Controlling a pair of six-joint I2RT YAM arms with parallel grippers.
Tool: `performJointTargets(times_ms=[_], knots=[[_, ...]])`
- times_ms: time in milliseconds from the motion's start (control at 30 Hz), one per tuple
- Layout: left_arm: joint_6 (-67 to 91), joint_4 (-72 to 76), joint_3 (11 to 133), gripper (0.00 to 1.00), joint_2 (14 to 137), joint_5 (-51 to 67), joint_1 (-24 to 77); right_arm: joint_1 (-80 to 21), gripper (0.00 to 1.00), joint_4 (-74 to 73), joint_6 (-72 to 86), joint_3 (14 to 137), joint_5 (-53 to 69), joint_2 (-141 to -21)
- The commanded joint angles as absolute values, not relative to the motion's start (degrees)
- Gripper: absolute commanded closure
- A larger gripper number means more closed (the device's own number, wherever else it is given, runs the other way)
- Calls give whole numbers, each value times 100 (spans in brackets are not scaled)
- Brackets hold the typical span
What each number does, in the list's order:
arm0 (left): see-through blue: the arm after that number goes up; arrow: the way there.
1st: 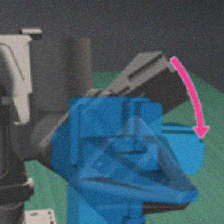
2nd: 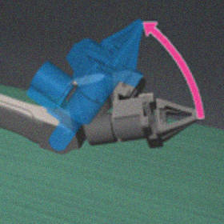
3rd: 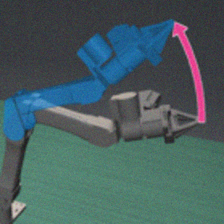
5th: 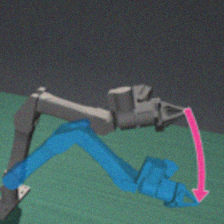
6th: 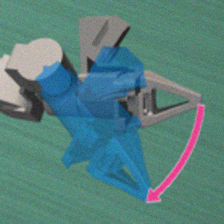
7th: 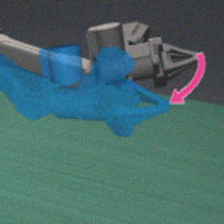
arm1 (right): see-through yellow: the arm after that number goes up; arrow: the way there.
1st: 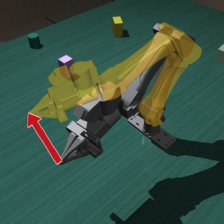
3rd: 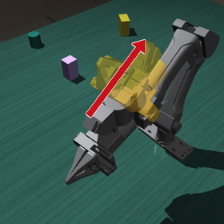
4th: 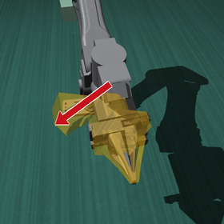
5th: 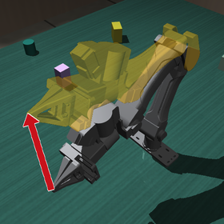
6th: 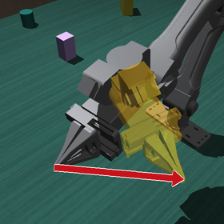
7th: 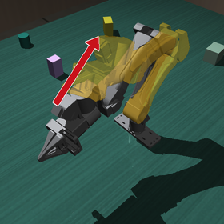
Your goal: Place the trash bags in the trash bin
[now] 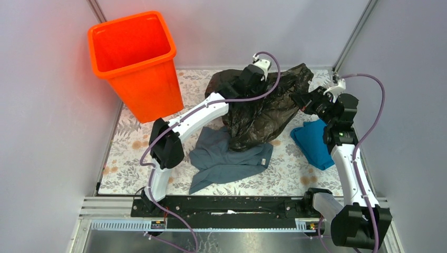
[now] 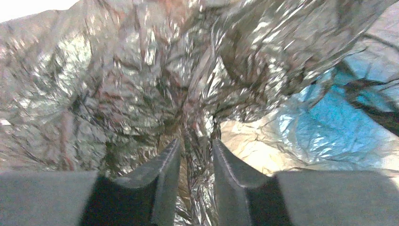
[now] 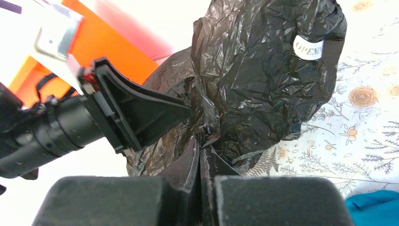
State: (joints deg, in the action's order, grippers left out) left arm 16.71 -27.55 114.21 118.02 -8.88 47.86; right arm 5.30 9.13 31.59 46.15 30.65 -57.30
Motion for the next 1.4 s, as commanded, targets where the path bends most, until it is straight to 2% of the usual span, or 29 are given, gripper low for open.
performJointTargets(times_ms=[0, 67, 167, 200, 233, 267, 300, 333, 367, 433, 567, 700, 767, 867, 933, 1000, 1067, 1100, 1200, 1367], knots=[[1387, -2678, 12308, 77, 11650, -934, 4803, 527, 100, 1058, 3141, 5011, 3211, -5845], [1090, -2589, 12622, 98, 11474, -935, 4808, 527, 100, 977, 3106, 5106, 3154, -5893], [668, -2371, 12906, 100, 11106, -923, 4819, 527, 100, 894, 3103, 5267, 3119, -5932], [601, -2215, 12846, 98, 10971, -936, 4831, 527, 100, 896, 3111, 5304, 3132, -5920], [620, -2100, 12707, 85, 10842, -935, 4825, 527, 100, 906, 3123, 5320, 3141, -5909], [695, -1971, 12452, 66, 10711, -929, 4825, 532, 100, 905, 3144, 5325, 3146, -5895], [787, -1826, 12157, 40, 10610, -868, 4825, 528, 100, 905, 3161, 5324, 3146, -5877], [874, -1696, 11805, 22, 10536, -768, 4825, 527, 100, 901, 3180, 5307, 3143, -5853], [994, -1580, 11493, 13, 10506, -706, 4824, 527, 100, 900, 3194, 5301, 3143, -5830], [1276, -1545, 11113, 8, 10597, -739, 4813, 527, 100, 900, 3222, 5298, 3153, -5799], [1563, -1621, 11114, 1, 11004, -721, 4816, 527, 100, 880, 3276, 5366, 3237, -5734], [1739, -1767, 11240, 2, 11411, -776, 4799, 528, 100, 815, 3263, 5421, 3235, -5664], [1819, -1849, 11283, 7, 11598, -768, 4786, 527, 100, 801, 3266, 5418, 3234, -5643], [1925, -1976, 11368, 24, 11792, -572, 4764, 527, 100, 813, 3285, 5391, 3251, -5633], [1964, -1979, 11395, 49, 11826, -521, 4756, 527, 100, 850, 3298, 5352, 3255, -5627], [1932, -2088, 11550, 78, 11822, -552, 4762, 527, 100, 887, 3314, 5324, 3257, -5630], [1826, -2295, 11905, 97, 11783, -698, 4763, 527, 100, 900, 3286, 5310, 3244, -5653], [1744, -2391, 12081, 100, 11690, -768, 4761, 527, 100, 893, 3256, 5297, 3217, -5678], [1365, -2236, 12316, 100, 11201, -820, 4779, 527, 100, 812, 3093, 5269, 3068, -5800], [803, -1438, 12130, 100, 10183, -1067, 4897, 527, 100, 655, 3118, 5477, 2988, -6125]])
